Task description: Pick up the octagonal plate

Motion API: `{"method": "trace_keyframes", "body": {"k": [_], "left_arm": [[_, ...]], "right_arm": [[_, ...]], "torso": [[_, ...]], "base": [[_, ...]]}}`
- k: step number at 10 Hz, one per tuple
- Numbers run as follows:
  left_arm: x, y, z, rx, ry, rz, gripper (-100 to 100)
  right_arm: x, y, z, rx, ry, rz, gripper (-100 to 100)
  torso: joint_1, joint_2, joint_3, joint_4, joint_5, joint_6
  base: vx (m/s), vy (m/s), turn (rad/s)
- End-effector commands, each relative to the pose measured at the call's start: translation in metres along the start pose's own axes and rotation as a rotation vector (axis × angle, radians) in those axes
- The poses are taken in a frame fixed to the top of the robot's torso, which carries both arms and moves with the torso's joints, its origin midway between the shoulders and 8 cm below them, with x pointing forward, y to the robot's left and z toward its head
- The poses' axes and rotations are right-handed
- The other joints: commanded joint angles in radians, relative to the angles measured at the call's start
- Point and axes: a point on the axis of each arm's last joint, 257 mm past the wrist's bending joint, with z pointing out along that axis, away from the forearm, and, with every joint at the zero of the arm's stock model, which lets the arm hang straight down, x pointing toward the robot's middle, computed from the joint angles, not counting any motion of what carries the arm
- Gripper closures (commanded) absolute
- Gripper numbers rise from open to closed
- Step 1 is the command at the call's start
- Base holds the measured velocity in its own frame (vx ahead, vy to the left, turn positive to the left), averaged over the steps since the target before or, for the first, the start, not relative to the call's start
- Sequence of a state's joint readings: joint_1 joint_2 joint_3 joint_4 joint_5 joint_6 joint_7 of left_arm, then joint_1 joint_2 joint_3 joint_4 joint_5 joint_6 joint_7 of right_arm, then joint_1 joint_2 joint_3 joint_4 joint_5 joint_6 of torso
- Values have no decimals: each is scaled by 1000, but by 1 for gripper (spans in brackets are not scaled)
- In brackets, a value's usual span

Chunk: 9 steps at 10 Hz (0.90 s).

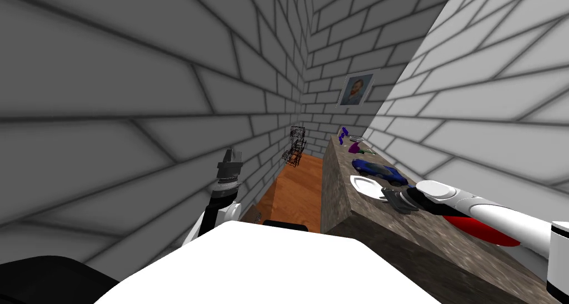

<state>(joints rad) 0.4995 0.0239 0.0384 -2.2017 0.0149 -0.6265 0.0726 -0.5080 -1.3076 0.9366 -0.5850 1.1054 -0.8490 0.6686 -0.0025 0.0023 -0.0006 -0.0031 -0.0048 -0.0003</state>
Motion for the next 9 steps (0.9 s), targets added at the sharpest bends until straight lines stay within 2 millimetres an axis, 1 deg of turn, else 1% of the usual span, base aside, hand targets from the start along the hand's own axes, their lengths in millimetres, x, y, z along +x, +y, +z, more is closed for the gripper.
{"method": "trace_keyframes", "body": {"k": [1,2,3,4,6,7,9], "left_arm": [[0,0,0,0,0,0,0],[0,0,0,0,0,0,0],[0,0,0,0,0,0,0],[0,0,0,0,0,0,0],[0,0,0,0,0,0,0],[0,0,0,0,0,0,0],[0,0,0,0,0,0,0]], "right_arm": [[1,-3,-1,-3,6,-2,100],[1,-12,-4,6,7,7,100],[2,-11,-4,1,12,2,100],[2,-21,-7,12,14,8,100],[4,-20,-7,6,20,4,100],[3,-31,-11,16,24,4,100],[4,-29,-10,14,26,7,100]], "torso": [[0,0,0,0,0,0],[0,0,0,0,0,1],[0,0,0,0,0,0],[0,-1,0,0,0,1],[0,0,0,0,0,1],[0,-1,-1,0,0,1],[0,-1,-1,0,1,1]], "base": [[-49,-4,29],[-57,-2,42],[-49,-5,35],[-60,-6,42],[-39,-1,18],[-44,-3,42],[-32,-2,20]]}}
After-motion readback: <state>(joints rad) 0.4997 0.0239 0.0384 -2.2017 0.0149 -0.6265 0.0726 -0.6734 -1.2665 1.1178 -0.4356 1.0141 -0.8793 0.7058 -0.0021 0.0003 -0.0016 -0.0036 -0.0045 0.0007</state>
